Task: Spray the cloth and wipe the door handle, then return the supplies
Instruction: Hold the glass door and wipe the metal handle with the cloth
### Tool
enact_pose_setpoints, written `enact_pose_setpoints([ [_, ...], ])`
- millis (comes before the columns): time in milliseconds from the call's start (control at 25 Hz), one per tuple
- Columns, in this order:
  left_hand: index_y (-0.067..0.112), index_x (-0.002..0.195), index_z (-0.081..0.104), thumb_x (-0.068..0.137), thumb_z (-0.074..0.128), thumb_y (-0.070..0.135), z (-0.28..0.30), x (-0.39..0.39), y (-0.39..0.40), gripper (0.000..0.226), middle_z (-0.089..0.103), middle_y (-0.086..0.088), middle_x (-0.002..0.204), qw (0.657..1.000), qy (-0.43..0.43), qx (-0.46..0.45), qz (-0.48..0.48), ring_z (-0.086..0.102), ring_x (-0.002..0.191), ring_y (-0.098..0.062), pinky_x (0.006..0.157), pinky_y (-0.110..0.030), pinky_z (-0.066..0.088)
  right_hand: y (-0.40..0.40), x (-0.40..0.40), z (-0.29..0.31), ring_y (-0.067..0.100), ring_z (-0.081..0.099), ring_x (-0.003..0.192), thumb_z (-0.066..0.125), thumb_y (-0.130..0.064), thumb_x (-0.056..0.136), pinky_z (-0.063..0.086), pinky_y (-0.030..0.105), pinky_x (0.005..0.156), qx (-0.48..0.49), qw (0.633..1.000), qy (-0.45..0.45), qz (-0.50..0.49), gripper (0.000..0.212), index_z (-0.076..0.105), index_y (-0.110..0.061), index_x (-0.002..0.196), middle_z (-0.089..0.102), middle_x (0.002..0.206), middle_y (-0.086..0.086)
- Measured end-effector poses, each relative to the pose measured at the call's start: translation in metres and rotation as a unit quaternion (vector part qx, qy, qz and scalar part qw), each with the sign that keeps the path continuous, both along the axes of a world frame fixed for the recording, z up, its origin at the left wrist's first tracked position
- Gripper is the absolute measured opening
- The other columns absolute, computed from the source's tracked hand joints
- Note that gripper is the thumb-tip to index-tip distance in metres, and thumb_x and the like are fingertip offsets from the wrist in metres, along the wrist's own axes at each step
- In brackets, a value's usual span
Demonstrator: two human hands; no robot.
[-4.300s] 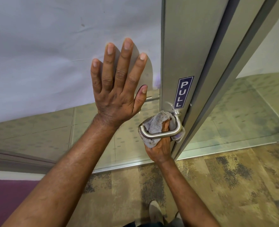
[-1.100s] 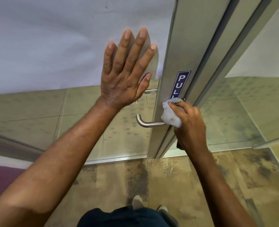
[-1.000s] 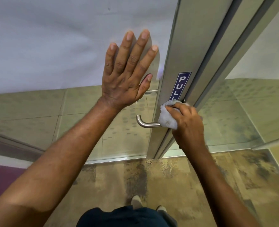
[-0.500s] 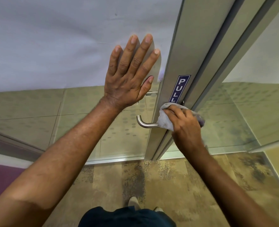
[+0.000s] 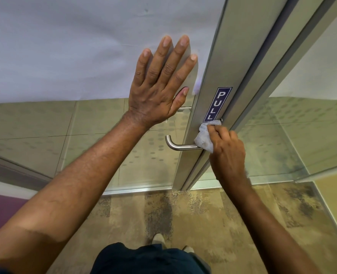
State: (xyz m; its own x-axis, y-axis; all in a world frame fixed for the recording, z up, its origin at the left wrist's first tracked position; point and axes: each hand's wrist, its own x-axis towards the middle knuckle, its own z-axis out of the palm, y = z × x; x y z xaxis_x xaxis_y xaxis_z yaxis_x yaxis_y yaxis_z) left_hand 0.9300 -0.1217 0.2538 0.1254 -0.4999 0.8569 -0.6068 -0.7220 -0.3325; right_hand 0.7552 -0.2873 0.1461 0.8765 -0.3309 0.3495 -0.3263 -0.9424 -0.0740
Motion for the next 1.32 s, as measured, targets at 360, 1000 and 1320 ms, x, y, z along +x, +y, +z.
enact_pose_setpoints([
  [360, 0.016, 0.152, 0.047, 0.101, 0.037, 0.041, 0.0, -0.001, 0.0, 0.058, 0.05, -0.015, 0.153, 1.0, -0.001, -0.005, -0.003, 0.034, 0.143, -0.037, 0.123, -0.047, 0.01, -0.01, -0.004, 0.008, 0.032, 0.056, 0.103, 0.062, -0.009, 0.092, 0.048, 0.044, 0.076, -0.166, 0.978, 0.056, 0.117, 0.061, 0.043, -0.013, 0.151, 0.055, 0.139, 0.01],
  [1000, 0.015, 0.152, 0.047, 0.1, 0.039, 0.041, 0.0, -0.002, 0.002, 0.058, 0.05, -0.015, 0.153, 1.0, -0.003, -0.004, -0.006, 0.034, 0.143, -0.037, 0.124, -0.048, 0.011, 0.025, -0.007, -0.023, 0.024, 0.071, 0.104, 0.065, -0.027, 0.1, 0.06, 0.04, 0.09, 0.532, 0.806, -0.244, -0.087, 0.01, 0.074, -0.025, 0.101, 0.074, 0.103, -0.008],
  [1320, 0.016, 0.153, 0.045, 0.101, 0.037, 0.041, -0.002, -0.001, 0.001, 0.058, 0.049, -0.015, 0.154, 1.0, 0.001, -0.005, -0.011, 0.034, 0.143, -0.038, 0.123, -0.049, 0.012, 0.014, -0.027, 0.0, 0.012, 0.07, 0.109, 0.062, -0.001, 0.094, 0.056, 0.025, 0.094, 0.542, 0.769, -0.33, -0.075, 0.028, 0.074, -0.013, 0.117, 0.074, 0.118, 0.004],
])
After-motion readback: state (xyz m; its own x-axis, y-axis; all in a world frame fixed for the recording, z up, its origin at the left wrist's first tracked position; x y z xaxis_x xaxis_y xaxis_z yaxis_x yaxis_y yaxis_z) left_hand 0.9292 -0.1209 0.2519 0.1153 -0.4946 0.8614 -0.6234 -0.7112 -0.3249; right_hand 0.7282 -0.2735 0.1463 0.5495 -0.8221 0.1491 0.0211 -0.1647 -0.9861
